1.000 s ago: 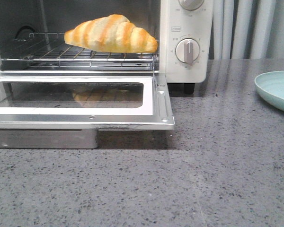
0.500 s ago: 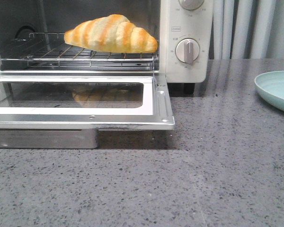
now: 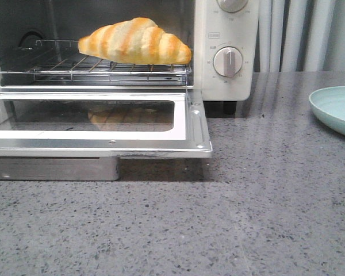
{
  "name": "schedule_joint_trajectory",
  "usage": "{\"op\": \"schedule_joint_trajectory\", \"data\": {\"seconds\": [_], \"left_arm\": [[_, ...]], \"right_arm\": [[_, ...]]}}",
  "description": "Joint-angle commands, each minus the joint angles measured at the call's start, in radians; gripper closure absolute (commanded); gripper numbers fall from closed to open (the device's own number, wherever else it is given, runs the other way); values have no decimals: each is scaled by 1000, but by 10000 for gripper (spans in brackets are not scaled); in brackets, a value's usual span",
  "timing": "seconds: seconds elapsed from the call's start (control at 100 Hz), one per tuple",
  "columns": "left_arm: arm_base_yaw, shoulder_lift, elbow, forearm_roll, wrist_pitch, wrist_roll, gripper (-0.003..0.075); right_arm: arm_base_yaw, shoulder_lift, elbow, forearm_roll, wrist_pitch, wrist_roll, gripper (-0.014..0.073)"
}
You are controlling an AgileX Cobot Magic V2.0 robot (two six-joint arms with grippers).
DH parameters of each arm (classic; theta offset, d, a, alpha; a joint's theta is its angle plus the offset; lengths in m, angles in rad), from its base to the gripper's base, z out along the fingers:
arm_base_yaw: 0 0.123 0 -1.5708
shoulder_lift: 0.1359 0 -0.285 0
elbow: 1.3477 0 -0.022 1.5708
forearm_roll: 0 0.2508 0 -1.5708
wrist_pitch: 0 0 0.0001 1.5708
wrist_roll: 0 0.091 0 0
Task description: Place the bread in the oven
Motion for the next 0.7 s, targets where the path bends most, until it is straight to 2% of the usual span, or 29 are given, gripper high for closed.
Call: {"op": "schedule_joint_trajectory", "data": {"seconds": [0.0,0.42,0.54,0.69], "left_arm": [[6,-26,26,-57,-77,6,741],[6,-32,28,-62,292,46,741],[6,-32,28,-62,341,70,741],[6,-32,28,-62,341,70,741]], "right_arm": [[-4,-22,12,-21,-28,-6,668],[-4,-22,12,-21,-28,-6,668],[-4,-22,12,-21,-28,-6,668],[-4,-22,12,-21,-28,-6,668]]}}
